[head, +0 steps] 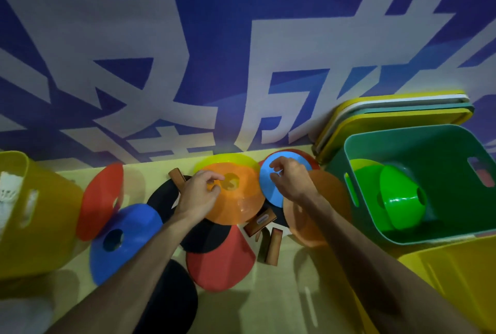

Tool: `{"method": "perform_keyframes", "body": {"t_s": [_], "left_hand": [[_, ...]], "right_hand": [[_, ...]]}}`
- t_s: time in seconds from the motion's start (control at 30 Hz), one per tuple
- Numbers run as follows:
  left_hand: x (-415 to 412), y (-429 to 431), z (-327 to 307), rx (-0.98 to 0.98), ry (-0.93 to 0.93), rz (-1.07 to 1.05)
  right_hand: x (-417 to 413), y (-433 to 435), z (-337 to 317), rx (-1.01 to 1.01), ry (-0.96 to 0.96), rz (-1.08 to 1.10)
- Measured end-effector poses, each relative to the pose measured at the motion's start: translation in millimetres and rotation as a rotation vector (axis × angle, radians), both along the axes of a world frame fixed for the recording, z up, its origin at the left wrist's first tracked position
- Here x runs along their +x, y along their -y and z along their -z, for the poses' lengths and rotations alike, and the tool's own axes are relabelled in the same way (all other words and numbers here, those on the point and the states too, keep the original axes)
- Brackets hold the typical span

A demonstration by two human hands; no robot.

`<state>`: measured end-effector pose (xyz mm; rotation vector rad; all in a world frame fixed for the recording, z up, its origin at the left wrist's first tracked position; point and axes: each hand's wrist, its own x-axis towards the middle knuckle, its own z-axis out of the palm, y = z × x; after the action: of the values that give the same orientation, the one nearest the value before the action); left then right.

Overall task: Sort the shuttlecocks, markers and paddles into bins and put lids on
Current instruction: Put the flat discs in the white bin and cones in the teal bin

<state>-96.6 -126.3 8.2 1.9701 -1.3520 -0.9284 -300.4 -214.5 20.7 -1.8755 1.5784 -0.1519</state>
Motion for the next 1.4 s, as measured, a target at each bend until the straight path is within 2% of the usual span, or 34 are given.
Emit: {"method": "perform_keyframes", "body": {"t_s": [0.1, 0.17, 0.23, 0.3, 0.4, 0.53, 0.6, 0.67, 0.83, 1.07, 1.2, 1.4], "left_hand": [[-12, 1, 2, -0.174, -0.009, 0.038], [-17, 6, 5, -0.221, -0.013, 0.061], [-19, 11, 12, -0.162, 0.044, 0.134], [-19, 12, 21, -0.073, 0.186, 0.246], [-23, 8, 27, -0.016, 0.364, 0.335], [-26, 6, 24, -0.030, 0.428, 0.323], [-26, 5, 21, -0.027, 0.420, 0.311], [-25, 3, 17, -0.020, 0.417, 0.302], [-24, -2, 5, -0.040, 0.427, 0.255], [-17, -12, -16, -0.051, 0.443, 0.161], [-19, -19, -42, -0.123, 0.411, 0.070], [-38, -23, -85, -0.252, 0.299, 0.029]], "right_hand": [[0, 2, 17, 0.058, -0.094, -0.034], [-3, -1, 27, 0.085, -0.186, -0.060], [-5, -5, 34, 0.108, -0.247, -0.084], [-5, -9, 37, 0.114, -0.250, -0.088], [-8, -15, 37, 0.040, -0.307, -0.122], [-18, -14, 35, -0.150, -0.592, -0.220], [-24, -9, 33, -0.147, -0.758, -0.244], [-32, -3, 30, -0.087, -0.838, -0.231], [-41, -2, 19, -0.073, -0.810, -0.186], [-36, -14, -11, -0.213, -0.680, -0.203], [-36, -25, -38, -0.310, -0.606, -0.193], [-50, -42, -83, -0.514, -0.358, -0.013]]}}
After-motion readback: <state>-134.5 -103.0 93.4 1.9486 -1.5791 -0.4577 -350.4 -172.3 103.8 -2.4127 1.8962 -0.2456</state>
